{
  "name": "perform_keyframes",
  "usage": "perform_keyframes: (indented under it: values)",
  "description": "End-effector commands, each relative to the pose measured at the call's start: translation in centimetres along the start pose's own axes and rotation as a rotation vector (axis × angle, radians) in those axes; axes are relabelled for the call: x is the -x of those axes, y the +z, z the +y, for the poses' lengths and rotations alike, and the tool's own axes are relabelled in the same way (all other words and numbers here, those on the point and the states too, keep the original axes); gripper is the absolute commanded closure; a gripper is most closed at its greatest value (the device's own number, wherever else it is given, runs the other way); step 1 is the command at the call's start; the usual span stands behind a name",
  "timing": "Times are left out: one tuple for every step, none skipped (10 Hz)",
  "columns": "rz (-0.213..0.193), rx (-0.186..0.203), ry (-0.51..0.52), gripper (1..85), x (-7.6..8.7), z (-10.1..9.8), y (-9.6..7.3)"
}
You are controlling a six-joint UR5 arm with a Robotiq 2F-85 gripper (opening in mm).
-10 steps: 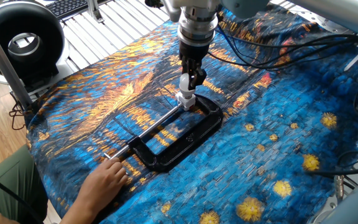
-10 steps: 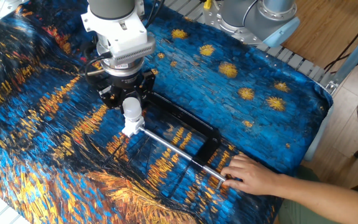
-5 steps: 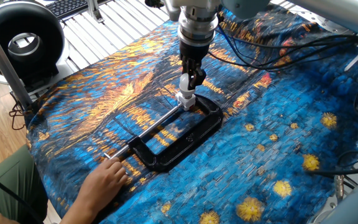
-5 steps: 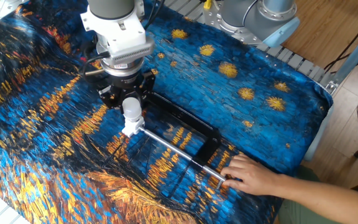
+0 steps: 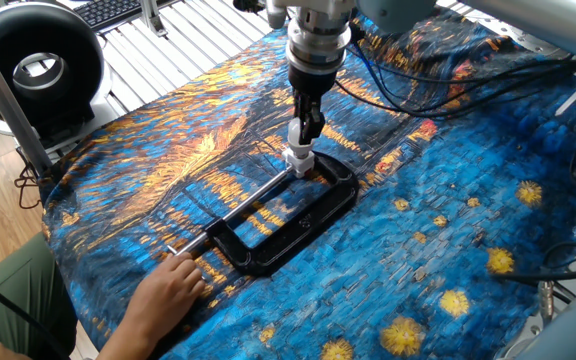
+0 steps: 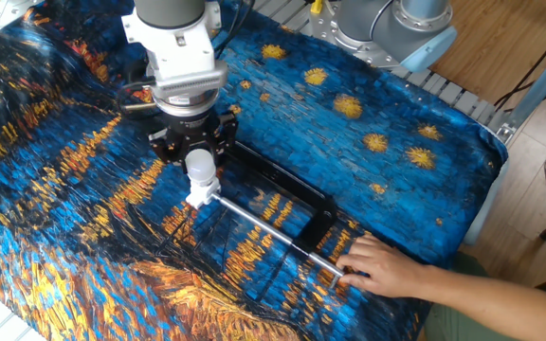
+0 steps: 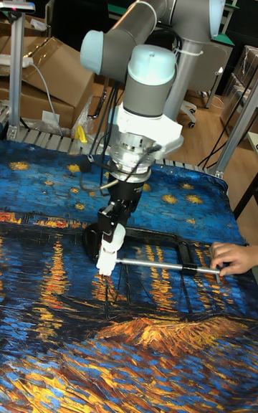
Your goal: Install the light bulb by rotating it
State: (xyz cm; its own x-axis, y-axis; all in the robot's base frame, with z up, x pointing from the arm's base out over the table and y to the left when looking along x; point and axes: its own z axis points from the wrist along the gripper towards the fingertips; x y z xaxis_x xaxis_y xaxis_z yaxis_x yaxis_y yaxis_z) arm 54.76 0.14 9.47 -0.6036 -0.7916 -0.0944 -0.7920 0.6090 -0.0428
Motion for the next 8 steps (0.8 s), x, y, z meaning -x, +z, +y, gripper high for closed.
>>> perform_keyframes:
  values:
    - [-0.024, -0.008, 0.178, 63.7, 0.16, -0.50, 0.22]
    - [-0.026, -0.012, 0.221, 64.7, 0.20, -0.65, 0.19]
    - [-0.029, -0.009, 0.268, 67.0, 0.26, -0.63, 0.17]
    - [-0.028, -0.013, 0.307, 68.0, 0.18, -0.78, 0.13]
    - [-0.023, -0.016, 0.357, 68.7, 0.00, -0.94, 0.08]
    - [-0.020, -0.013, 0.418, 70.3, -0.12, -0.93, 0.04]
    - [-0.022, -0.014, 0.460, 70.7, -0.08, -0.96, 0.06]
    - [-0.020, -0.020, 0.496, 70.7, -0.15, -1.10, 0.09]
